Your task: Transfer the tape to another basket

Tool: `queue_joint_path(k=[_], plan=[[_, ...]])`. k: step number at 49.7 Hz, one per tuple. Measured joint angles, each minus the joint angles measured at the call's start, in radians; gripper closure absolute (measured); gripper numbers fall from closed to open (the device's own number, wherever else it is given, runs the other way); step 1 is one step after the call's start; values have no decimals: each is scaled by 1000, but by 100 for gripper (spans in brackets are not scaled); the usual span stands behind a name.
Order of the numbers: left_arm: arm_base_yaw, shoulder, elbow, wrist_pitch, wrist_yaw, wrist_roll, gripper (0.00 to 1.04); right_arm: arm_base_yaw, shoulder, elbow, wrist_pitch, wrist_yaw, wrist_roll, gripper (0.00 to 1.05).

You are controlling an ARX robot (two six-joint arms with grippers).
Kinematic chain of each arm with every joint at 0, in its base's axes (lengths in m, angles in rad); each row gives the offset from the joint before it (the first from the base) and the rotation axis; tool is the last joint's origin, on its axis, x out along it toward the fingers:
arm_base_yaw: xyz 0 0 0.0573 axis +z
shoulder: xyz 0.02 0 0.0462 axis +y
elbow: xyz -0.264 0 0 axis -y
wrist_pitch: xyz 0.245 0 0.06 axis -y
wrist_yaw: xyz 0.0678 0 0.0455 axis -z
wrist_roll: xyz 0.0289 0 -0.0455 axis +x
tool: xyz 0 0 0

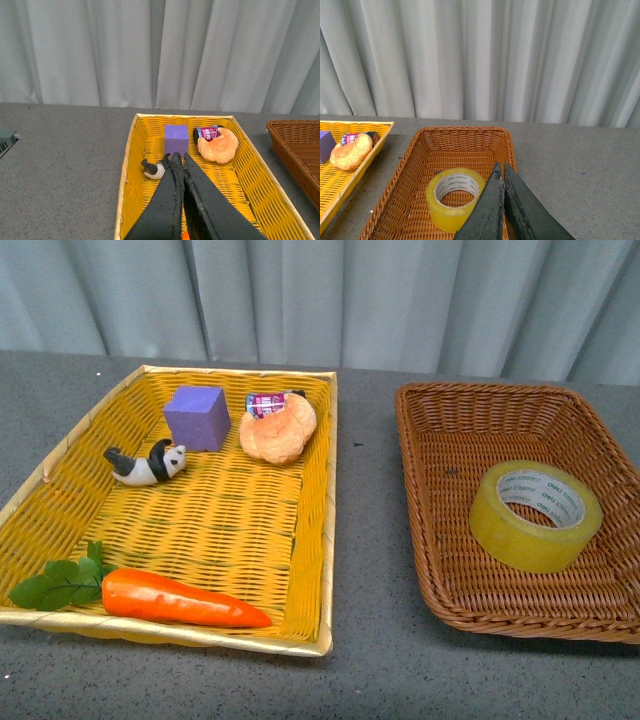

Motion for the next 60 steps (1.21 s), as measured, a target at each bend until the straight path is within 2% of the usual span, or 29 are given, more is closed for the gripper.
queue_joint_path(k=[21,26,35,37,39,45,51,57,60], plan=[[0,-109,0,-109,0,0,101,0,-114,0,-115,0,0,104],[0,-232,0,-266,2,0,101,0,-239,0,-270,-1,0,104],[0,-279,0,-285,2,0,101,0,-273,0,-279,-1,0,104],[0,-279,0,-286,2,-1,92,0,-273,0,-279,-1,0,104],[0,-280,0,-286,2,-1,83,0,-274,0,-279,-1,0,98],[0,-280,0,-286,2,-1,54,0,-274,0,-279,-1,0,70],[0,-280,0,-286,2,-1,36,0,-274,0,-279,-1,0,52],[0,-280,0,-286,2,-1,13,0,-274,0,-280,-1,0,29],[0,-280,0,-286,2,0,5,0,-274,0,-280,-1,0,18]])
